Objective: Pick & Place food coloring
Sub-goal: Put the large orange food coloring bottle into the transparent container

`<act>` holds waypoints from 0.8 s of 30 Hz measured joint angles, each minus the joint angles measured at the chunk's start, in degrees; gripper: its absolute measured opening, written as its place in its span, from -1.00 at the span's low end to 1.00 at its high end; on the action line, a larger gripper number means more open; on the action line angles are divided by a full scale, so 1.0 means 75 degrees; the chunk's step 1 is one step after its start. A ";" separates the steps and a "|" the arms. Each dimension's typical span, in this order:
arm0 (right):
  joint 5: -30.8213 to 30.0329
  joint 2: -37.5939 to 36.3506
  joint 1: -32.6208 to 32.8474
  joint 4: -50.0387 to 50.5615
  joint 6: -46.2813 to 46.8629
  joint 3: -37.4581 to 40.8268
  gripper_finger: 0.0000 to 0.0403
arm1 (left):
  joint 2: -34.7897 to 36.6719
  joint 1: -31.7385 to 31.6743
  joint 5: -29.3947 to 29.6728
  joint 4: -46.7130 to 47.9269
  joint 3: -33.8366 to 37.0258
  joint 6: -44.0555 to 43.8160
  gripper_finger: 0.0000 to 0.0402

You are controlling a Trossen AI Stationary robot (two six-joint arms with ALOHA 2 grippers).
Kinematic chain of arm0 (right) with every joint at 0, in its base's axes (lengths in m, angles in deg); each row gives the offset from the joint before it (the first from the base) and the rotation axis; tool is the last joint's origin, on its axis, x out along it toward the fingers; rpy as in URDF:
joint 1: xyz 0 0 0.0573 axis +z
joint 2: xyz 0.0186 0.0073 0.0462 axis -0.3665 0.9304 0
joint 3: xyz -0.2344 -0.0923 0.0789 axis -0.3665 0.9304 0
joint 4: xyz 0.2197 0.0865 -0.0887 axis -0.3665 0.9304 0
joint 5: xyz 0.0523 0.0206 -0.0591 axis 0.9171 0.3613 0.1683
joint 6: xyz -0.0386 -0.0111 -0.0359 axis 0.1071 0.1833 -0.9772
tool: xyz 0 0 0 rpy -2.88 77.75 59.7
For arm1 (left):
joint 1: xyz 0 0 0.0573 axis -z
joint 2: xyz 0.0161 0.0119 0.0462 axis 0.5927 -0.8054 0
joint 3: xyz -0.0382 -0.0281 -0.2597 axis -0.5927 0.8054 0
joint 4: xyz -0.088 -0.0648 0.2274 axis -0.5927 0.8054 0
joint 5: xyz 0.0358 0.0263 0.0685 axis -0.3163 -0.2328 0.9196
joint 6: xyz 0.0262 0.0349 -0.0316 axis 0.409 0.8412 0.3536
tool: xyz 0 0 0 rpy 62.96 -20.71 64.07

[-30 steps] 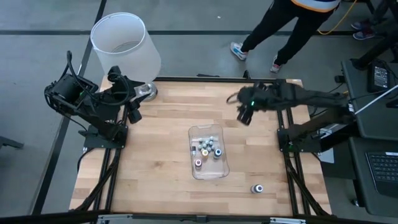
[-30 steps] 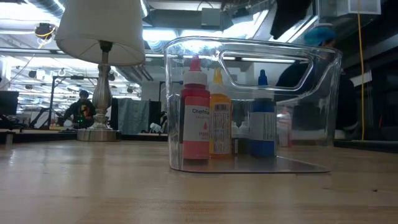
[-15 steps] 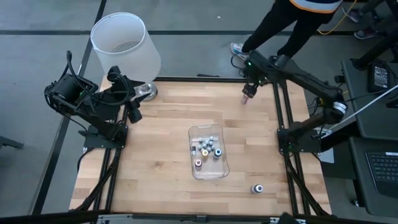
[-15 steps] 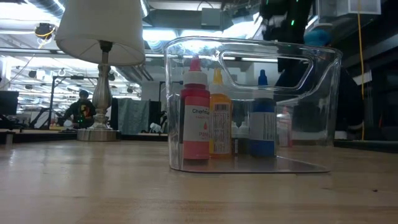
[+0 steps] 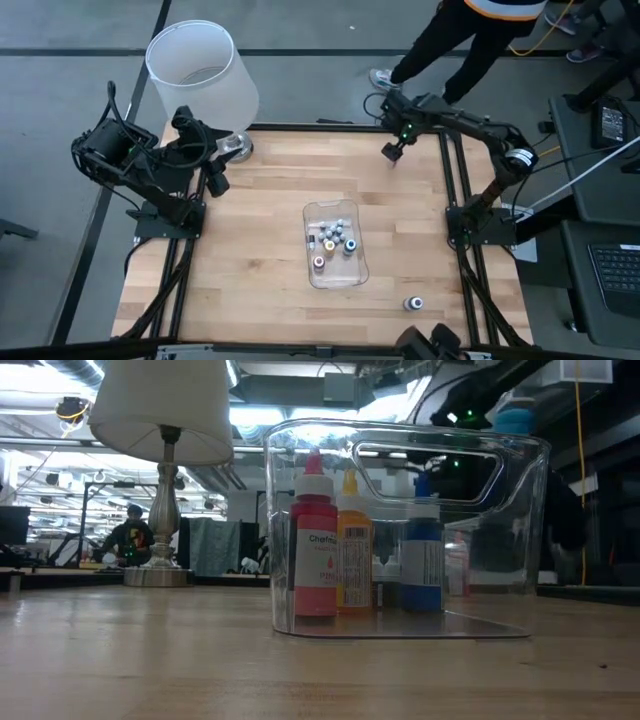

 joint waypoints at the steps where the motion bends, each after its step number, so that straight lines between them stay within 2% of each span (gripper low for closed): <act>1: 0.0079 0.0000 0.0000 -0.0112 0.0017 0.0153 0.76 | 0.0000 0.0000 0.0001 0.0000 0.0000 0.0003 -0.07; 8: 0.0199 0.0000 -0.0003 -0.0826 -0.0027 0.0980 0.76 | 0.0000 0.0000 0.0569 0.0003 0.0000 0.0016 -0.07; 12: 0.0213 0.0000 -0.0003 -0.1076 -0.0095 0.1160 0.67 | 0.0000 0.0000 0.0704 0.0007 0.0000 0.0020 -0.07; 18: 0.0372 -0.0003 -0.0003 -0.1255 -0.0109 0.1162 0.34 | 0.0000 0.0000 0.0717 0.0009 0.0000 0.0020 -0.07; 24: 0.0409 -0.0003 -0.0003 -0.1107 -0.0142 0.1162 -0.12 | 0.0000 0.0000 0.0717 0.0011 0.0000 0.0020 -0.07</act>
